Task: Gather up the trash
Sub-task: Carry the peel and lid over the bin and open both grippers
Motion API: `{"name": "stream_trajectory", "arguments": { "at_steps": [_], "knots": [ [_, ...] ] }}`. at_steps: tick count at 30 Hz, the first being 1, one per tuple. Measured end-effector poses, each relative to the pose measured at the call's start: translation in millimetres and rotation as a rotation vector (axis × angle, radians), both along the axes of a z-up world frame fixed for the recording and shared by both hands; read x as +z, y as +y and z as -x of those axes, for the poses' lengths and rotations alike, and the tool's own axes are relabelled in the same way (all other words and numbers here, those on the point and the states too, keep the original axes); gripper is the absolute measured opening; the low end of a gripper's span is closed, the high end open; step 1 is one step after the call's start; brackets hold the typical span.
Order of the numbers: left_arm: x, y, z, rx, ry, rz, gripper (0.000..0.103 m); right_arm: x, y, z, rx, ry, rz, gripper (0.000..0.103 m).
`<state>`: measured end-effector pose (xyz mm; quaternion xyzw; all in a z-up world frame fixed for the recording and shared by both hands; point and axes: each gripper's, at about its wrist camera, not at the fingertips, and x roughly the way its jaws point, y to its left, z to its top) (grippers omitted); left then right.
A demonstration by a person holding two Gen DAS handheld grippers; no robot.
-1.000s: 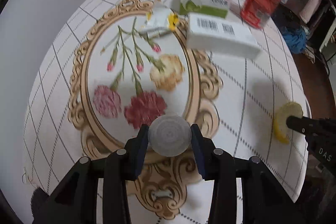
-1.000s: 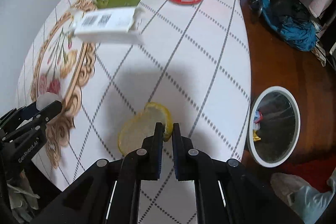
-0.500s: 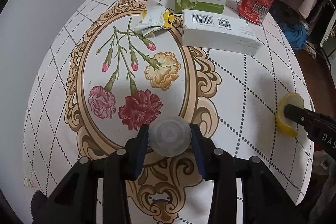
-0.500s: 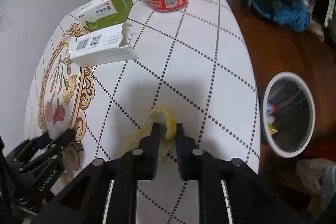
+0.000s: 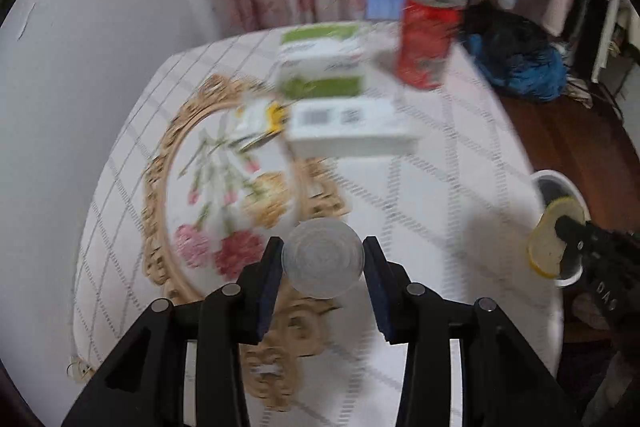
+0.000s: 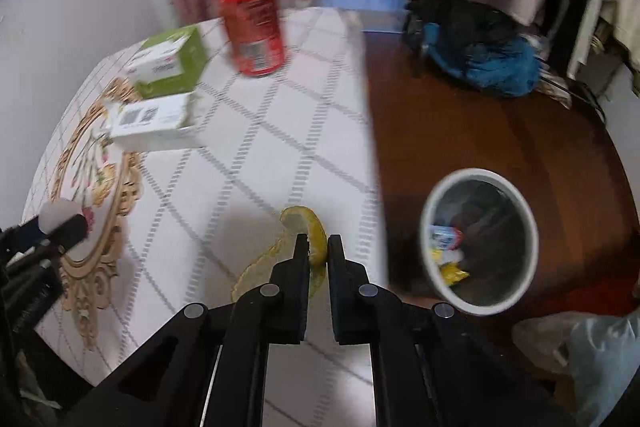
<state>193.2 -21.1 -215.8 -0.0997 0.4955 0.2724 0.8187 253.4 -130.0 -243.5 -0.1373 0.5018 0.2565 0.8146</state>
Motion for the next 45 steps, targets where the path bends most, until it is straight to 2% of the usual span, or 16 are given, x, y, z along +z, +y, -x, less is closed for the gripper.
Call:
{"name": "stream_trajectory", "arguments": {
  "at_steps": [3,6,11,14,17,22,25,27,28,29,31,32,33,39,45],
  "knots": [
    [7,-26,-22,-0.051,-0.024,0.021,0.036,8,-42,-20,-0.071,-0.016,0.000,0.009],
    [11,-64,-62,-0.134,-0.049,0.061,0.036,12,-91,-47,-0.153,-0.006,-0.004,0.009],
    [-3,-125,-135,-0.255,-0.060,0.160,0.036,-1,-166,-95,-0.274,0.027,0.021,0.009],
    [-29,-159,-181,-0.319,-0.029,0.234,0.036,-25,-205,-129,-0.331,0.083,0.037,0.009],
    [-60,-186,-220,-0.375,0.021,0.262,0.036,-58,-232,-161,-0.370,0.159,0.039,0.009],
    [-107,-217,-262,-0.451,0.103,0.296,0.037,-114,-257,-203,-0.405,0.256,0.046,0.009],
    [-123,-231,-274,-0.480,0.145,0.300,0.037,-140,-266,-221,-0.416,0.299,0.046,0.009],
    [-129,-237,-277,-0.485,0.168,0.289,0.042,-155,-269,-227,-0.411,0.339,0.050,0.009],
    [-132,-237,-277,-0.485,0.171,0.286,0.053,-161,-270,-227,-0.406,0.350,0.063,0.009],
    [-135,-237,-278,-0.479,0.172,0.277,0.070,-167,-270,-226,-0.404,0.349,0.090,0.012],
    [-137,-234,-276,-0.476,0.175,0.259,0.090,-174,-271,-226,-0.408,0.356,0.111,0.034],
    [-137,-233,-275,-0.476,0.180,0.246,0.094,-177,-274,-226,-0.420,0.363,0.111,0.061],
    [-138,-232,-273,-0.473,0.189,0.235,0.094,-178,-275,-225,-0.423,0.366,0.109,0.081],
    [-140,-225,-272,-0.454,0.200,0.203,0.097,-174,-272,-220,-0.432,0.360,0.144,0.101],
    [-125,-218,-266,-0.439,0.182,0.177,0.098,-156,-273,-214,-0.440,0.325,0.167,0.101]
  ]
}}
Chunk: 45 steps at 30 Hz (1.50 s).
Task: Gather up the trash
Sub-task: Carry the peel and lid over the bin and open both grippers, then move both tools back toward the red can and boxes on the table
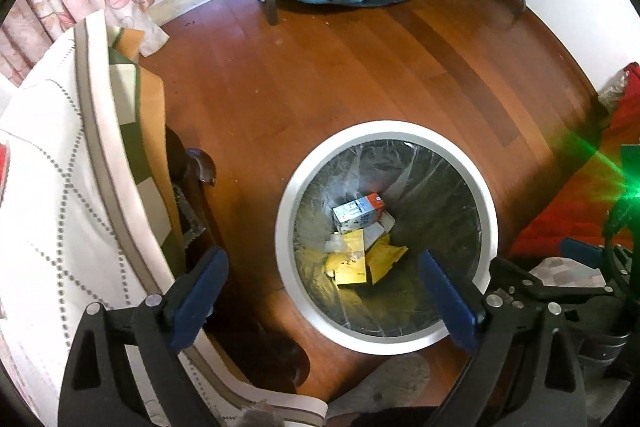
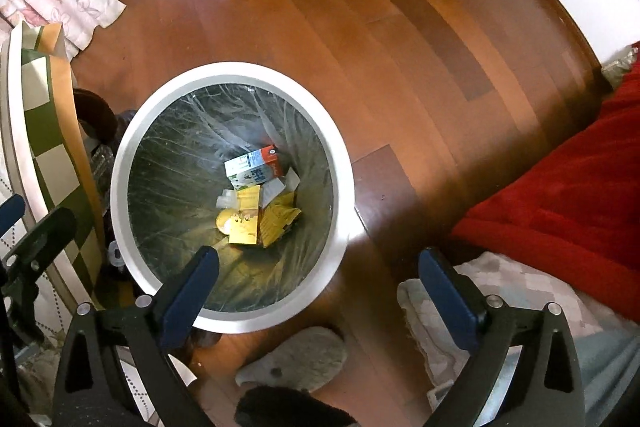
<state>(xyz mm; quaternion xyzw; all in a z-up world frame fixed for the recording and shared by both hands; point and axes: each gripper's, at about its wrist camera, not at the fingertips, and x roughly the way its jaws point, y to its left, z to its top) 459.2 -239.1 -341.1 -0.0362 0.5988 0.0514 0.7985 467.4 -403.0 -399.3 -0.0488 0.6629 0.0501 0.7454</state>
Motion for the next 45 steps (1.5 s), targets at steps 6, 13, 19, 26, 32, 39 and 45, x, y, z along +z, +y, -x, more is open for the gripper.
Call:
{"name": "stream_trajectory", "arguments": {
  "at_steps": [6,13,19,26,32,39,45],
  "knots": [
    [33,4,9,0.008,-0.046,-0.015,0.098,35,-1,10,-0.002,-0.043,0.004,0.101],
    [92,11,29,0.017,-0.138,-0.022,0.098,96,-1,27,-0.001,-0.131,-0.012,0.101],
    [156,39,54,0.055,-0.240,-0.021,0.098,170,16,45,0.012,-0.225,-0.082,0.101],
    [211,134,101,0.156,-0.299,-0.118,0.098,215,104,65,0.135,-0.250,-0.200,0.101],
    [162,225,146,0.134,-0.151,-0.312,0.098,177,214,87,0.266,-0.129,-0.292,0.101],
    [92,266,154,-0.043,0.044,-0.342,0.097,136,296,92,0.346,-0.044,-0.262,0.101],
    [75,253,135,-0.285,0.047,-0.401,0.082,135,317,76,0.367,-0.057,-0.269,0.101]
  ]
}}
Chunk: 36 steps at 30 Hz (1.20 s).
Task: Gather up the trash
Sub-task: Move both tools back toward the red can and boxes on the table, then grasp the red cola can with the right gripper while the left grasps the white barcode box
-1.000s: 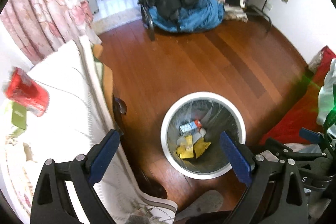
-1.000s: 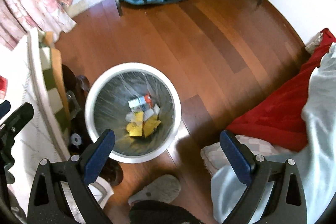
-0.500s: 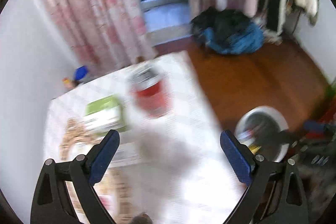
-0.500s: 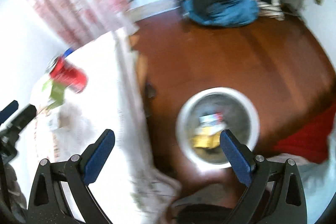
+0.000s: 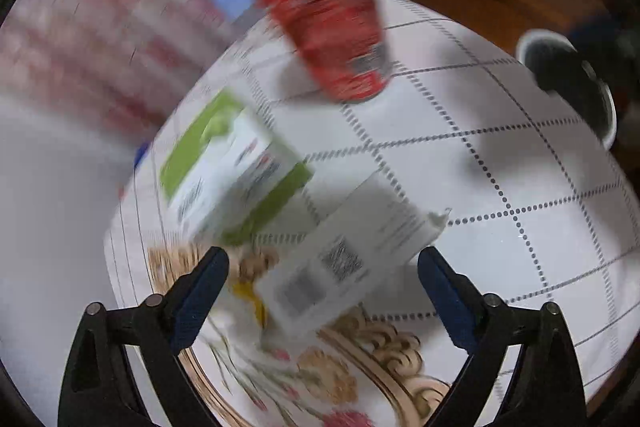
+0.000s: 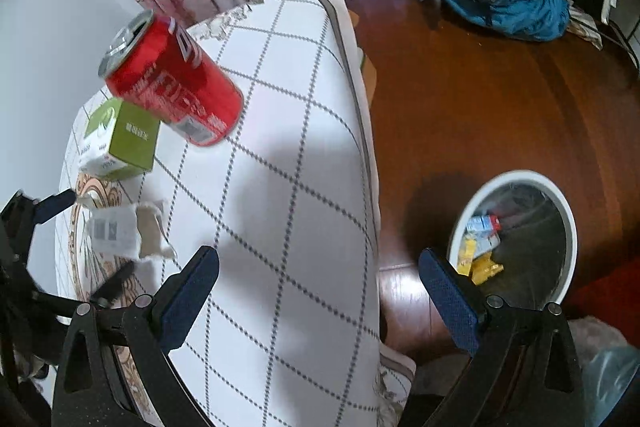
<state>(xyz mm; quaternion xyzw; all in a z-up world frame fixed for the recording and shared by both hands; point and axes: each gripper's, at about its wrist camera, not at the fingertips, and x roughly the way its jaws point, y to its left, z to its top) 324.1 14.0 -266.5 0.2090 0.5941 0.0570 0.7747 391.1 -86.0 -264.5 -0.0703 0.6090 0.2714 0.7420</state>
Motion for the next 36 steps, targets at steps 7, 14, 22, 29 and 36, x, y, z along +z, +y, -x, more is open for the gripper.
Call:
{"name": "stream_trajectory", "arguments": {
  "at_steps": [7,14,22,29,36],
  "knots": [
    [-4,-5,-8,0.014,0.016,0.011,0.035,17,13,-15,0.023,-0.027,-0.052,0.101],
    [16,41,-2,0.409,-0.075,0.250,0.036,27,50,-23,0.088,-0.077,-0.151,0.101],
    [5,45,-18,0.353,-0.037,0.260,0.062,24,95,-32,0.185,-0.123,-0.241,0.101],
    [-7,57,-14,0.325,-0.002,0.297,0.054,14,110,-49,0.192,-0.070,-0.372,0.100],
    [-3,66,-7,0.418,-0.036,0.314,0.048,12,123,-53,0.203,-0.033,-0.441,0.081]
  ]
}}
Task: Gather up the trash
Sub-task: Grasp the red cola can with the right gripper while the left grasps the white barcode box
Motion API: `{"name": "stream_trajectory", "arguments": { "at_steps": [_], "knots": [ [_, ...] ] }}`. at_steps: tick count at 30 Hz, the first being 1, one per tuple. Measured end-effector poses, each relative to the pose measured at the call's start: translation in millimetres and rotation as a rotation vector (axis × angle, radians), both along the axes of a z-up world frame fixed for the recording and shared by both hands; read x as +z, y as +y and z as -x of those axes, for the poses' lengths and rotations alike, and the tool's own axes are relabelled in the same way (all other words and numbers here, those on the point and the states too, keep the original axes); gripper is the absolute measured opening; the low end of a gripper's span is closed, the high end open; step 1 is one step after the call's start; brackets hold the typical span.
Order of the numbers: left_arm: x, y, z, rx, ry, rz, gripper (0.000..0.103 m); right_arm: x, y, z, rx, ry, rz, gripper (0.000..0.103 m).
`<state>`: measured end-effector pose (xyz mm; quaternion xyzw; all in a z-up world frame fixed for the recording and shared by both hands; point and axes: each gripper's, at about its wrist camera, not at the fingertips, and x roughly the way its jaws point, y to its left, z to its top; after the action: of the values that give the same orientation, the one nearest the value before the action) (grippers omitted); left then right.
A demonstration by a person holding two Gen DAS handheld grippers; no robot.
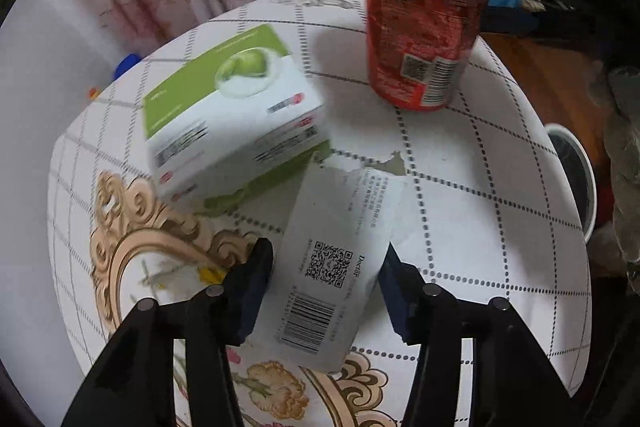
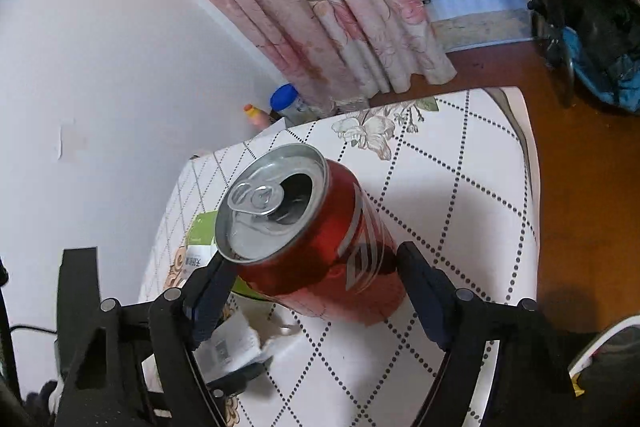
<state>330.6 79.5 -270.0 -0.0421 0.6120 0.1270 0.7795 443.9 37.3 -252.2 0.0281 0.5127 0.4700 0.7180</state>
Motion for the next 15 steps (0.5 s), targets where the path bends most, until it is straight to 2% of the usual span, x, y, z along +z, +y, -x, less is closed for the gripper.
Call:
{"name": "stream_trajectory", "arguments": {
  "at_steps": [6,10,12,15],
  "knots": [
    [14,4,23,0.093,-0.071,-0.044,0.047,5,-6,12,-0.027,-0.030,0.005,0.077],
    [31,-1,36,0.137,-0.123,-0.117,0.047,13,-22,20,-0.070,-0.057,0.013,0.071],
    [37,-2,38,0.144,-0.139,-0.126,0.047,19,-32,27,-0.089,-0.075,0.018,0.069],
    [45,-5,46,0.164,-0.154,-0.135,0.047,21,-42,37,-0.068,-0.057,0.017,0.068]
  ]
}}
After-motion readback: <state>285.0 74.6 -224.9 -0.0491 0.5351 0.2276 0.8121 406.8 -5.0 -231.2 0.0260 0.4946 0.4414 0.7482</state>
